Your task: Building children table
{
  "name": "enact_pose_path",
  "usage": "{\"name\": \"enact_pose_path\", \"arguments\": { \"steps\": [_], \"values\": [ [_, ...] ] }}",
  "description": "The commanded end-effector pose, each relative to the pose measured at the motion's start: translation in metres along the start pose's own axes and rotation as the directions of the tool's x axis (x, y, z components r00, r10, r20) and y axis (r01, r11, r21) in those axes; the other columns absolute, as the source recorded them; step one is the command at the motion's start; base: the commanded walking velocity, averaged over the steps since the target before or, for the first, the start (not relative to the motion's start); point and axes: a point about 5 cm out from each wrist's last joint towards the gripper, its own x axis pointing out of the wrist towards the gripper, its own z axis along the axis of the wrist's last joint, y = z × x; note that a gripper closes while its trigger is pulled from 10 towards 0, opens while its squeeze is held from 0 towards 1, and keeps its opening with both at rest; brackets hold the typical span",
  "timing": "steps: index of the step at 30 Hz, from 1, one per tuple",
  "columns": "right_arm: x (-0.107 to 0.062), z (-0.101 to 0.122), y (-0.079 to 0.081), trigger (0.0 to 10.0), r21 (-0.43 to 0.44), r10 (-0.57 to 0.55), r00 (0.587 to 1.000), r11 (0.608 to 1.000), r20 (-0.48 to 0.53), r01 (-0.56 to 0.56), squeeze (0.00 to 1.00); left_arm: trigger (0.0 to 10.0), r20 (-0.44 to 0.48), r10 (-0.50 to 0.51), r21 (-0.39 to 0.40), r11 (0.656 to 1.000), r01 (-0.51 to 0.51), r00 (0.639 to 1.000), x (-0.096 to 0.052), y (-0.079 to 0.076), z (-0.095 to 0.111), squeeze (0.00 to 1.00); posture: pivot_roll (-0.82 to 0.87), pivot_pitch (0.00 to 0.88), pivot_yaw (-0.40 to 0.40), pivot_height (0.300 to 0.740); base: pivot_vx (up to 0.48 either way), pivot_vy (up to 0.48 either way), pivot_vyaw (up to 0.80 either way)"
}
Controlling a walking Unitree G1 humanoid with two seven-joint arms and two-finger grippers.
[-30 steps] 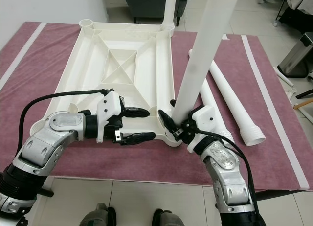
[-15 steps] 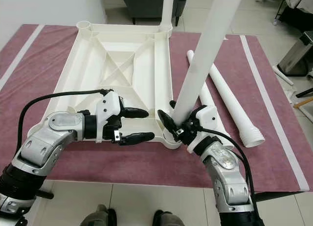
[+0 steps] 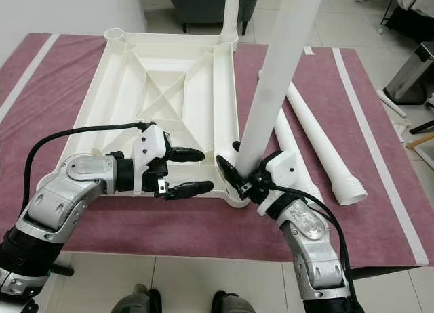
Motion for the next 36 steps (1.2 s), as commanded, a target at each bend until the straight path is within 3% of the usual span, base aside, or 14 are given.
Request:
{"name": "enact_pose_path", "arguments": {
  "steps": [1, 6, 12, 15, 19, 22, 23, 24, 25, 27, 30, 32, 34, 36],
  "values": [
    [-0.014, -0.042, -0.003, 10.0, 0.055, -0.082, 0.970, 0.994, -0.228, 0.097, 0.00, 10.0, 0.000, 0.054, -0.004, 0.999, -0.054, 0.999, -0.001, 0.000, 0.000, 0.00, 0.06, 0.182, 0.034, 0.740, 0.000, 0.000, 0.00],
    [-0.018, -0.054, -0.001, 10.0, 0.041, -0.239, 0.933, 0.965, -0.271, 0.259, 0.00, 10.0, 0.001, 0.055, -0.006, 0.998, -0.055, 0.998, -0.001, 0.000, 0.000, 0.00, 0.05, 0.183, 0.030, 0.740, 0.000, 0.000, 0.00],
    [-0.019, -0.058, -0.001, 10.0, 0.020, -0.307, 0.908, 0.945, -0.286, 0.326, 0.00, 10.0, 0.000, 0.056, -0.006, 0.998, -0.056, 0.998, -0.001, 0.001, 0.000, 0.00, 0.05, 0.182, 0.028, 0.740, 0.000, 0.000, 0.00],
    [-0.022, -0.063, -0.001, 10.0, -0.013, -0.407, 0.857, 0.905, -0.316, 0.426, 0.00, 10.0, 0.001, 0.058, -0.005, 0.998, -0.058, 0.998, -0.001, 0.001, 0.000, 0.00, 0.05, 0.180, 0.024, 0.740, 0.000, 0.000, 0.00],
    [-0.023, -0.065, 0.001, 10.0, -0.024, -0.449, 0.833, 0.884, -0.323, 0.467, 0.00, 10.0, 0.001, 0.059, -0.005, 0.998, -0.059, 0.998, -0.002, 0.001, 0.000, 0.00, 0.05, 0.179, 0.023, 0.740, 0.000, 0.000, 0.00],
    [-0.027, -0.070, 0.003, 10.0, -0.073, -0.536, 0.769, 0.833, -0.350, 0.548, 0.00, 10.0, 0.000, 0.060, -0.005, 0.998, -0.060, 0.998, -0.002, 0.001, -0.001, 0.00, 0.05, 0.178, 0.021, 0.740, 0.000, 0.000, 0.00],
    [-0.027, -0.070, 0.003, 10.0, -0.073, -0.536, 0.769, 0.833, -0.350, 0.548, 0.00, 10.0, 0.000, 0.060, -0.005, 0.998, -0.060, 0.998, -0.002, 0.001, -0.001, 0.00, 0.05, 0.178, 0.021, 0.740, 0.000, 0.000, 0.00],
    [-0.030, -0.072, 0.003, 10.0, -0.077, -0.576, 0.732, 0.802, -0.363, 0.593, 0.00, 10.0, 0.000, 0.061, -0.005, 0.998, -0.061, 0.998, -0.002, 0.001, -0.001, 0.00, 0.05, 0.177, 0.019, 0.740, 0.000, 0.000, 0.00],
    [-0.030, -0.072, 0.003, 10.0, -0.077, -0.576, 0.732, 0.802, -0.363, 0.593, 0.00, 10.0, 0.000, 0.061, -0.005, 0.998, -0.061, 0.998, -0.002, 0.001, -0.001, 0.00, 0.05, 0.177, 0.019, 0.740, 0.000, 0.000, 0.00],
    [-0.033, -0.077, 0.003, 10.0, -0.060, -0.621, 0.676, 0.752, -0.397, 0.656, 0.00, 10.0, 0.000, 0.062, -0.004, 0.998, -0.062, 0.998, -0.002, 0.001, -0.001, 0.00, 0.05, 0.175, 0.020, 0.740, 0.000, 0.000, 0.00],
    [-0.033, -0.079, 0.004, 10.0, -0.054, -0.629, 0.660, 0.740, -0.412, 0.671, 0.00, 10.0, 0.000, 0.062, -0.004, 0.998, -0.062, 0.998, -0.002, 0.001, -0.001, 0.00, 0.05, 0.175, 0.020, 0.740, 0.000, 0.000, 0.00],
    [-0.034, -0.081, 0.006, 10.0, -0.098, -0.653, 0.612, 0.715, -0.445, 0.692, 0.00, 10.0, 0.000, 0.061, -0.003, 0.998, -0.061, 0.998, -0.003, 0.001, -0.001, 0.00, 0.06, 0.174, 0.020, 0.740, 0.000, 0.000, 0.00],
    [-0.034, -0.081, 0.006, 10.0, -0.098, -0.653, 0.612, 0.715, -0.445, 0.692, 0.00, 10.0, 0.000, 0.061, -0.003, 0.998, -0.061, 0.998, -0.003, 0.001, -0.001, 0.00, 0.06, 0.174, 0.020, 0.740, 0.000, 0.000, 0.00],
    [-0.036, -0.084, 0.006, 10.0, -0.125, -0.687, 0.536, 0.665, -0.491, 0.737, 0.00, 10.0, -0.001, 0.060, -0.003, 0.998, -0.060, 0.998, -0.003, 0.001, -0.001, 0.00, 0.06, 0.174, 0.019, 0.740, 0.000, 0.000, 0.00]
  ]
}}
